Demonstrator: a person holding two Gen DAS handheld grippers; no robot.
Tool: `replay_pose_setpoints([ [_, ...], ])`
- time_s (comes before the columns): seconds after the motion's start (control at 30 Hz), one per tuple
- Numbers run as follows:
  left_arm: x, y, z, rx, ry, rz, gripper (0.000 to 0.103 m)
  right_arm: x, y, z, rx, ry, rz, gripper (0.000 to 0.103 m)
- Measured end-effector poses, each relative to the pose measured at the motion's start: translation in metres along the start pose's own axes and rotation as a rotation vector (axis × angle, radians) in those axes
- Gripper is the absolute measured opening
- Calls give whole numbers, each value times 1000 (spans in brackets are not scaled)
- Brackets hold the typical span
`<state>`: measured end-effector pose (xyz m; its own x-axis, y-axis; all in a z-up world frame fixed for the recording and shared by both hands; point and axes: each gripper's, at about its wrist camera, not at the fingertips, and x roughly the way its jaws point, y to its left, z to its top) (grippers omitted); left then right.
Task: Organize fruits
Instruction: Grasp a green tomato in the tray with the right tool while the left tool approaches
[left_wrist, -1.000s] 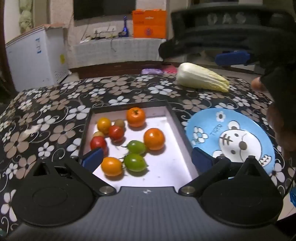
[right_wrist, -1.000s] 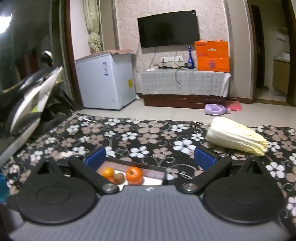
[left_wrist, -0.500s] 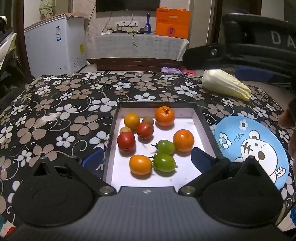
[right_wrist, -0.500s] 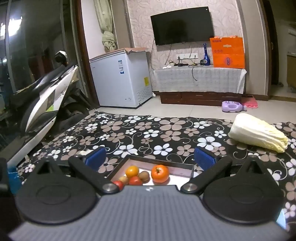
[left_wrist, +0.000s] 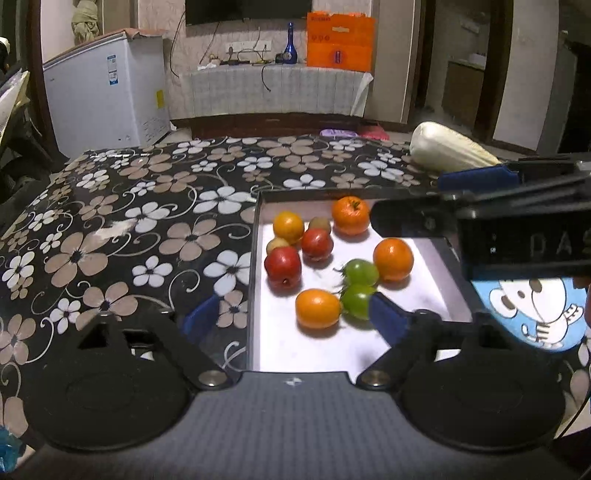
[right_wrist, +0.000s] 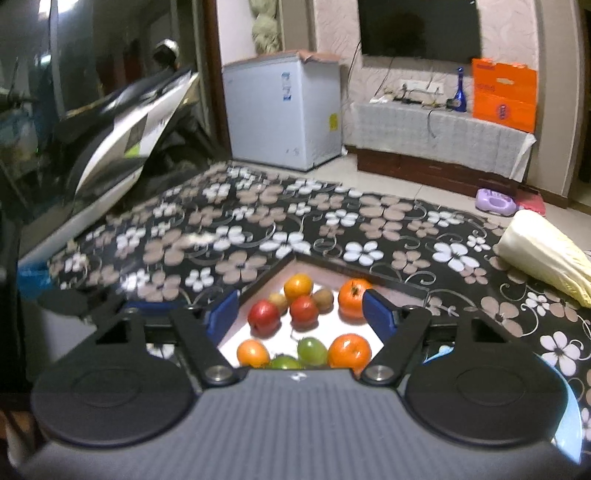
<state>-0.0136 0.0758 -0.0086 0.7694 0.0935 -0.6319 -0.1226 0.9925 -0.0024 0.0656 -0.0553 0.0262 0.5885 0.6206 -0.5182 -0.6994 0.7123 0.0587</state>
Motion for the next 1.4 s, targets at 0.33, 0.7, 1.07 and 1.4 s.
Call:
replay_pose_setpoints([
  [0.33,-2,-1,-9,44,4,-56,72,9,-1,-17,-76,130,24,50],
  [0.7,-12,2,-9,58,-37,-83,61,17,-2,-19,-61,169,59,37],
  [1.07,-5,-12,-17,114,24,-156,53,33,0,-25,-75,227,51,37],
  [1.4,7,-6,-20,105,73,-114,53,59,11,-29,-105,290,33,35],
])
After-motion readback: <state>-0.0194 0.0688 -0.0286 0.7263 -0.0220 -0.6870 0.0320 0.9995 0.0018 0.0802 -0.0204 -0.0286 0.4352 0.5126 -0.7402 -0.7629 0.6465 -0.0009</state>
